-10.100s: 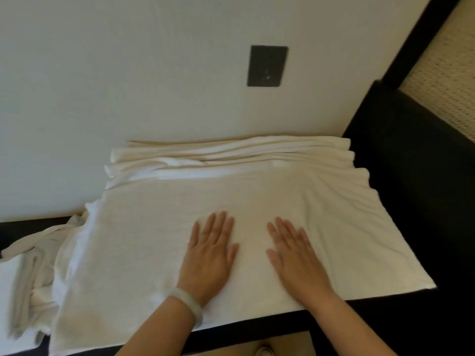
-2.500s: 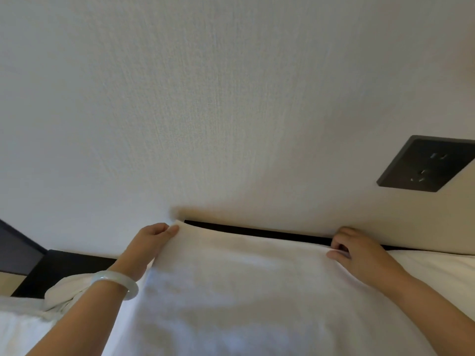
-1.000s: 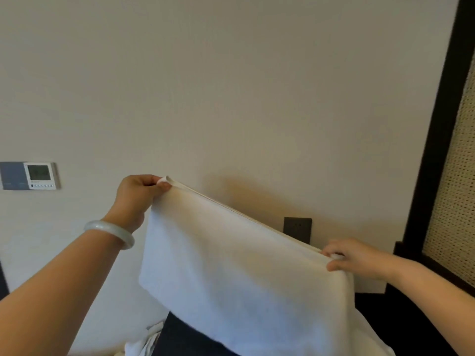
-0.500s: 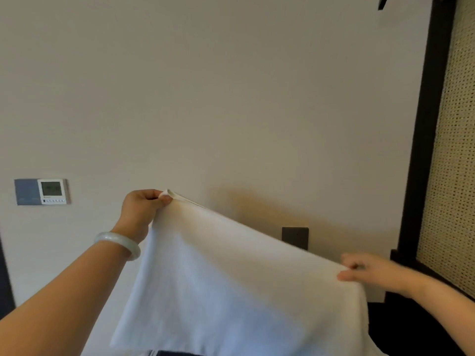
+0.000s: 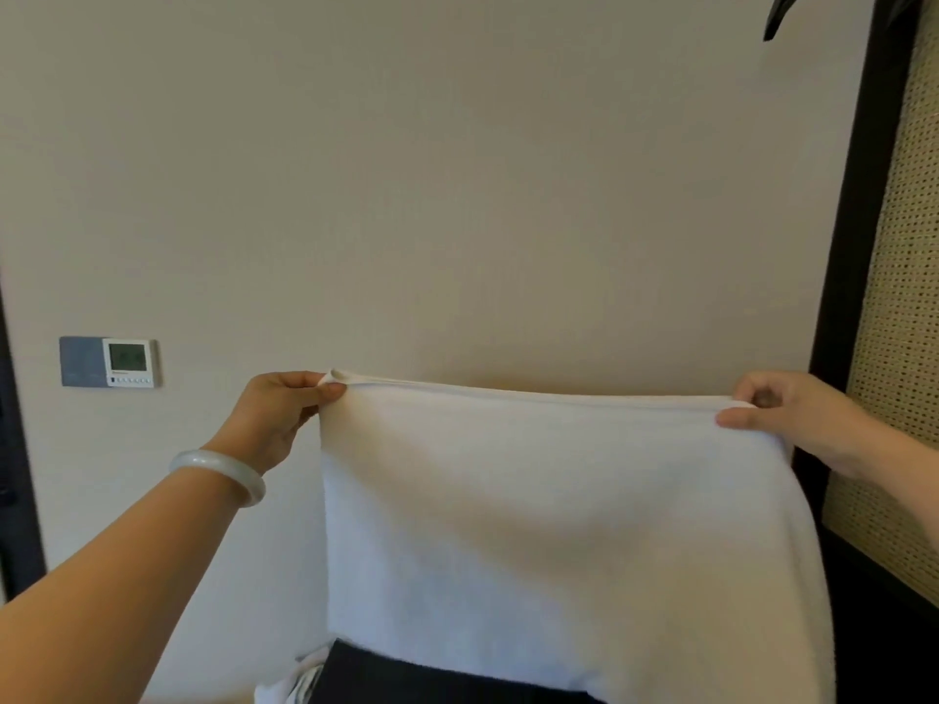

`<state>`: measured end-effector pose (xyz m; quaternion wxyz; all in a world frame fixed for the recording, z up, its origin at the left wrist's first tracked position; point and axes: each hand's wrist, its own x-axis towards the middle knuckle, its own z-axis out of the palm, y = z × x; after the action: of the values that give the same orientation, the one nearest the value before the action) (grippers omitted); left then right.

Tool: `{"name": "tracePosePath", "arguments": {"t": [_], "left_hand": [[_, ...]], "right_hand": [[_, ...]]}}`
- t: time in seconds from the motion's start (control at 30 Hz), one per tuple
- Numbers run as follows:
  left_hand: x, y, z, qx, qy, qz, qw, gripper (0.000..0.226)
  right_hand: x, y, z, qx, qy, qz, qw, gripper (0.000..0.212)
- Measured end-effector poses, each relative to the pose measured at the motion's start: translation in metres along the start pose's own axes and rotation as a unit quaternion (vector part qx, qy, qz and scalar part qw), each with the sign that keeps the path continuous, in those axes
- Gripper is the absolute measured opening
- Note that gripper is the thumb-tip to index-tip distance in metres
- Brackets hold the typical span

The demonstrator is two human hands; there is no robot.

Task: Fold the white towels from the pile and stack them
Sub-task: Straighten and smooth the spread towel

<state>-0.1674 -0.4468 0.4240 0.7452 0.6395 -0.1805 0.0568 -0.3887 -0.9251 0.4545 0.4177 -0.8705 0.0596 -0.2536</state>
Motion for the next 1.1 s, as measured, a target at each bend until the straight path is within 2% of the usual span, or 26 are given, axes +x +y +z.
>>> {"name": "tracePosePath", "arguments": {"t": [0.1,0.23,0.37,0.47,0.57,0.67,0.8,0.9,1.0,1.1], "left_hand": [[-0.006,-0.002,-0.005,-0.010,-0.015,-0.004,1.000,0.016],[-0.019,-0.005,-0.009,-0.012,-0.037,-0.009,0.999,0.009],[-0.042,0.000,-0.016,0.012,-0.066,-0.016,0.998,0.009],[-0.059,0.018,-0.021,0.004,-0.081,-0.015,0.997,0.003],[-0.061,0.039,-0.018,-0.022,-0.089,-0.013,0.996,0.008],[-0.049,0.037,-0.010,-0.034,-0.074,-0.058,0.995,0.015],[-0.036,-0.040,-0.001,0.004,-0.041,-0.202,0.979,0.016],[-0.038,-0.120,0.001,0.066,0.012,-0.281,0.957,0.017],[-0.039,-0.183,0.004,0.163,0.041,-0.300,0.939,0.021],[-0.032,-0.220,0.007,0.268,0.047,-0.278,0.921,0.021]], "right_hand": [[-0.009,-0.002,0.002,0.004,0.010,-0.004,1.000,0.024],[-0.023,0.000,0.000,0.012,-0.009,0.013,1.000,0.031],[-0.038,0.001,-0.011,-0.022,-0.029,0.010,0.999,0.018],[-0.043,0.000,-0.039,-0.027,-0.035,-0.013,0.999,0.035],[-0.017,0.001,-0.075,0.020,-0.035,-0.014,0.999,0.053],[0.019,0.013,-0.070,0.033,-0.076,0.040,0.996,0.040],[0.033,0.071,0.007,-0.007,-0.184,0.142,0.973,0.028],[0.026,0.132,0.073,-0.069,-0.228,0.195,0.951,0.013],[0.017,0.182,0.125,-0.121,-0.251,0.229,0.933,0.010],[0.018,0.216,0.159,-0.144,-0.220,0.234,0.936,0.017]]}}
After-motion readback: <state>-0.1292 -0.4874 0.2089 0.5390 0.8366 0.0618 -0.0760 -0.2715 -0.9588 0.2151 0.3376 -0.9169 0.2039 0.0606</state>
